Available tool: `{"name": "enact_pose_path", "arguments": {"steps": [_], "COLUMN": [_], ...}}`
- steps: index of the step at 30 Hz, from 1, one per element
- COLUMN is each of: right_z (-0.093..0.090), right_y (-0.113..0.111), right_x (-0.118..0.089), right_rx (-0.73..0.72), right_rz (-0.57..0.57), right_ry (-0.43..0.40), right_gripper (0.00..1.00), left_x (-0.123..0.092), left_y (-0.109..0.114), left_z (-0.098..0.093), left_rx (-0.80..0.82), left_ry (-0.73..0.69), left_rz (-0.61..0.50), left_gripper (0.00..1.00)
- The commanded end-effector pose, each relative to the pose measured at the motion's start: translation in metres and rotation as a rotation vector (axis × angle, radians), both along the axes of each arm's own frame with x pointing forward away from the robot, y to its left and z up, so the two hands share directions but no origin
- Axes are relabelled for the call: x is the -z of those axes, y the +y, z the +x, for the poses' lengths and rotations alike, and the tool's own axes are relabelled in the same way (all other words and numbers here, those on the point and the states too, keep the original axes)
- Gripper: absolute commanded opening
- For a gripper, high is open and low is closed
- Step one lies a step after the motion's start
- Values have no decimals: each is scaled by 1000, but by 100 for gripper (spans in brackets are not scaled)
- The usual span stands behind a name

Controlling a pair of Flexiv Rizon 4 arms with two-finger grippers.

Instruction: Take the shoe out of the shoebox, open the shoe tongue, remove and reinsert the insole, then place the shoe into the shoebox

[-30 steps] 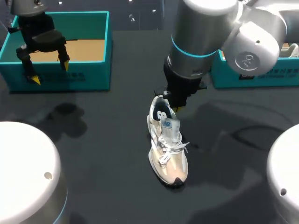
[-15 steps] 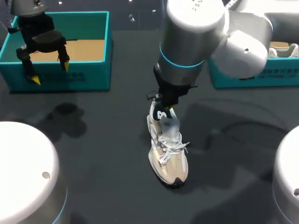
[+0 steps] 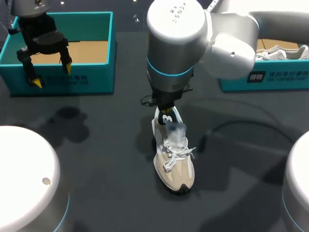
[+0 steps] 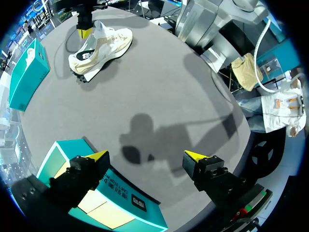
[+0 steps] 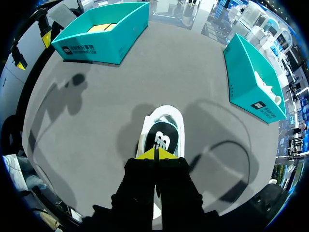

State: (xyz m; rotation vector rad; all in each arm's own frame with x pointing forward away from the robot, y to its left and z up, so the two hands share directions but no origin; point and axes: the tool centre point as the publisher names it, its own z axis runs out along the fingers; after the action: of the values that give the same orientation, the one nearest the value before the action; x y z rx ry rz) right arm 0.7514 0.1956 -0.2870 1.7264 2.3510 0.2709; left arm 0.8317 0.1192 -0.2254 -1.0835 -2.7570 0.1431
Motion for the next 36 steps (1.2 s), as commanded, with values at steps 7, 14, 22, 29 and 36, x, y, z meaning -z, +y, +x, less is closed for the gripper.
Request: {"name": "enact_pose_path", "arguments": {"steps": [7, 14, 22, 29, 36], "right_z": [11, 18, 22, 23, 15], "right_y": [6, -8, -24, -19, -19], "right_x": [40, 51, 65, 87, 76], "right_rx": [49, 91, 157, 144, 159], "right_rz": [-70, -91, -150, -162, -212], "right_ry": [-57, -59, -67, -24, -56], "right_gripper": [0, 0, 0, 0, 0], "left_x": [0, 0, 0, 0, 0], "left_y": [1, 1, 1, 1, 1], "left_z": [-1, -1, -1, -1, -1], "left_rx": [1, 1, 1, 1, 1], "left_ry": [-3, -3, -3, -3, -3], "left_rz": [1, 1, 1, 1, 1], "left_gripper": [100, 100, 100, 100, 100]}}
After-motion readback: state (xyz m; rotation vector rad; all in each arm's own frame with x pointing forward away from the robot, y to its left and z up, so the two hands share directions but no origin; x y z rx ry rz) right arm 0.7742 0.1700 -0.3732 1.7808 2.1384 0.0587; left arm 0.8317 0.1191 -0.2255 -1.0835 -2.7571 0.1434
